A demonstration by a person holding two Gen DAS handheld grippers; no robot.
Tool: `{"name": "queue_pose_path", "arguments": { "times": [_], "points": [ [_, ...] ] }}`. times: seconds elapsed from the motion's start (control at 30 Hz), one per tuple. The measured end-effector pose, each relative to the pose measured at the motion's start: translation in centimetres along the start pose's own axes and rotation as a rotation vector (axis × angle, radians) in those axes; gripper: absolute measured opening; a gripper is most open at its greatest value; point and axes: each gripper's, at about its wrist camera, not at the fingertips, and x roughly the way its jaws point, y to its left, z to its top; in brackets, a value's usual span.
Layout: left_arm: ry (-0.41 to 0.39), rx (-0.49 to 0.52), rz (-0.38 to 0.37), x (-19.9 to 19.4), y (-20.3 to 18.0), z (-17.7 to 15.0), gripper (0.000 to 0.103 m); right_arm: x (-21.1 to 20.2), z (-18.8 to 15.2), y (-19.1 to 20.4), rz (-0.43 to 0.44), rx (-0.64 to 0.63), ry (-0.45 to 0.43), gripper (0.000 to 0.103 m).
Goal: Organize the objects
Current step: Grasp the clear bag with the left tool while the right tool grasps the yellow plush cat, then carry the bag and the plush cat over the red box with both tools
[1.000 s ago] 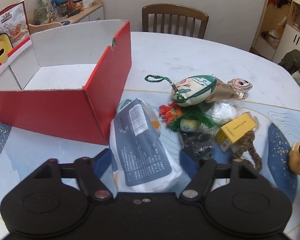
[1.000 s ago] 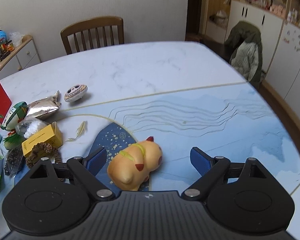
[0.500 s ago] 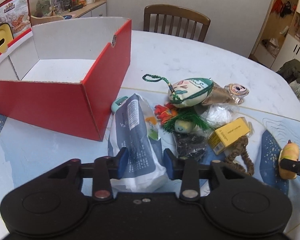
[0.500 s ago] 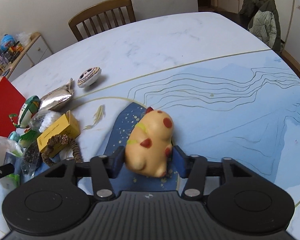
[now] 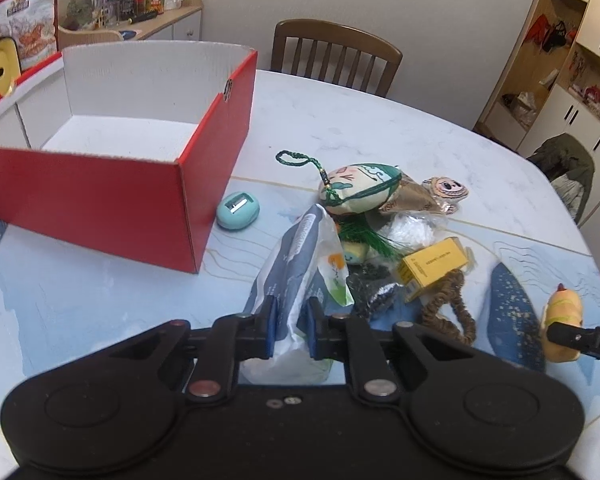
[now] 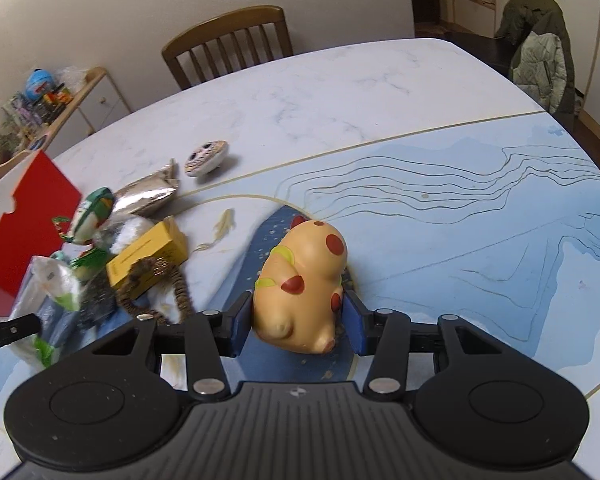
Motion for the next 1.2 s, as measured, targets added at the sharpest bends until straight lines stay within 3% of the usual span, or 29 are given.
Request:
{"name": "queue_pose_path", "arguments": {
  "times": [0.63,0.87,1.2],
  "points": [
    [-0.051,0.005,-0.134,-5.9,3.8,1.2,0.009,-6.0,0.2,6.7,0.124,-0.158,-0.054,0.047],
    [-0.111,-0.024,-0.199,-9.9,7.7,3.7,0.009,-7.3,0.7,12.0,0.159,-0.246,-0.066,0.047],
    [-0.200,0.007,-0.164,-13.5,13.6,9.3,0.009,-7.5,1.8,21.3,0.202,-0.331,-0.080,0.047]
  ]
}}
